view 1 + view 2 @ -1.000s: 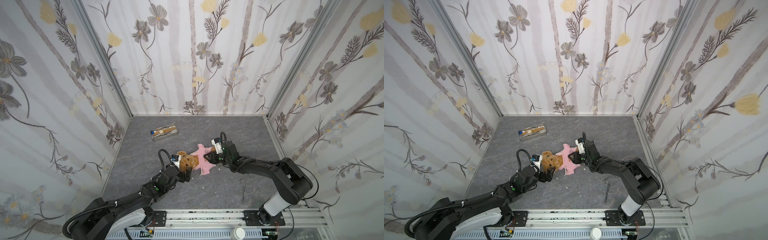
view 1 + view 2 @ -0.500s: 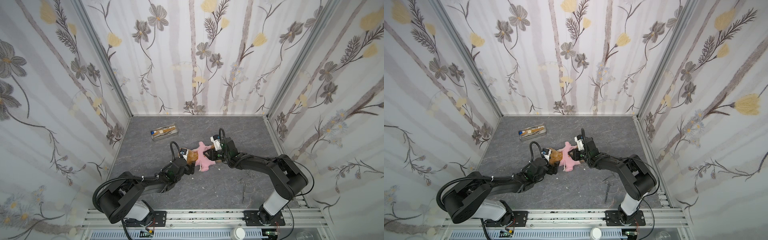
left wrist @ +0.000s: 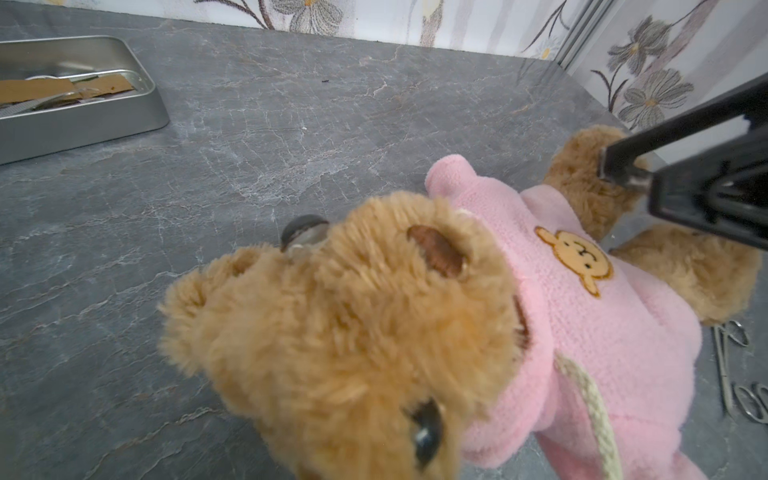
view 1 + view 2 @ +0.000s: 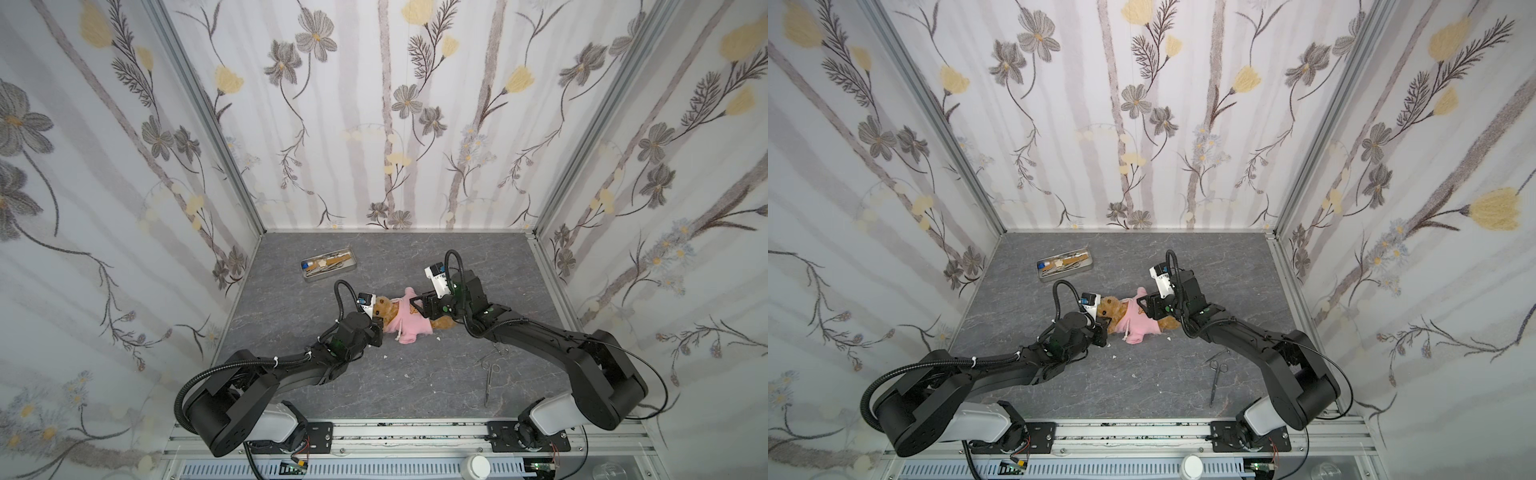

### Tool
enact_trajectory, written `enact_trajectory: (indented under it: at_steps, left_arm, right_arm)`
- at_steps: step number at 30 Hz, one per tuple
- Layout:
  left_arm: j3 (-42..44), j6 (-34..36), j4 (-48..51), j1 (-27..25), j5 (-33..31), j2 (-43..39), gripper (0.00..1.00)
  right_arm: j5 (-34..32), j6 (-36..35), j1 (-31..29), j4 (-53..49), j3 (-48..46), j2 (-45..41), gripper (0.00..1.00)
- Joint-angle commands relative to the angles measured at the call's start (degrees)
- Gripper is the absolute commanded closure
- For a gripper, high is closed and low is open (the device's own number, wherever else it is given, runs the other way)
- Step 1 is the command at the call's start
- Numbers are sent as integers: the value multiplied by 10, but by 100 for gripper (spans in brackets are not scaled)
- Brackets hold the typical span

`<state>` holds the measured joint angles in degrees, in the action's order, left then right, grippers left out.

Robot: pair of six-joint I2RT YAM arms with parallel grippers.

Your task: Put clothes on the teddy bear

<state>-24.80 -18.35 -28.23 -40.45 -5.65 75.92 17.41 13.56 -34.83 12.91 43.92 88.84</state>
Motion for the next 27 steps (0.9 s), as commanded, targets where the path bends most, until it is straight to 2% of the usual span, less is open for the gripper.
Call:
enact_trajectory:
  at_steps: [1, 3, 5, 8, 11, 13, 14, 20, 27]
  left_arm:
    - [-48, -34, 121, 10, 21, -31, 100]
    - [-90, -37, 222, 23, 36, -36, 100]
    - [-122, -47, 303, 55, 79, -55, 100]
    - [-161, -48, 390, 103, 150, -62, 100]
    - [-202, -21, 467, 134, 187, -57, 100]
    - [-220, -6, 498, 148, 209, -57, 100]
    - [-228, 1, 510, 154, 221, -58, 100]
    - [-268, 34, 564, 176, 275, -51, 100]
    - [-289, 41, 580, 178, 323, -40, 100]
  right_arm:
    - [-41, -112, -21, 28, -39, -71, 36]
    - [-60, -164, -37, 31, -58, -112, 32]
    - [-65, -226, -53, 34, -73, -140, 29]
    - [-91, -314, -79, 51, -99, -167, 20]
    - [-96, -391, -90, 70, -121, -185, 14]
    - [-96, -446, -97, 83, -136, -191, 3]
    - [-97, -470, -101, 79, -139, -191, 1]
    - [-99, -541, -109, 55, -146, -180, 0]
    - [-80, -560, -116, 58, -153, -163, 0]
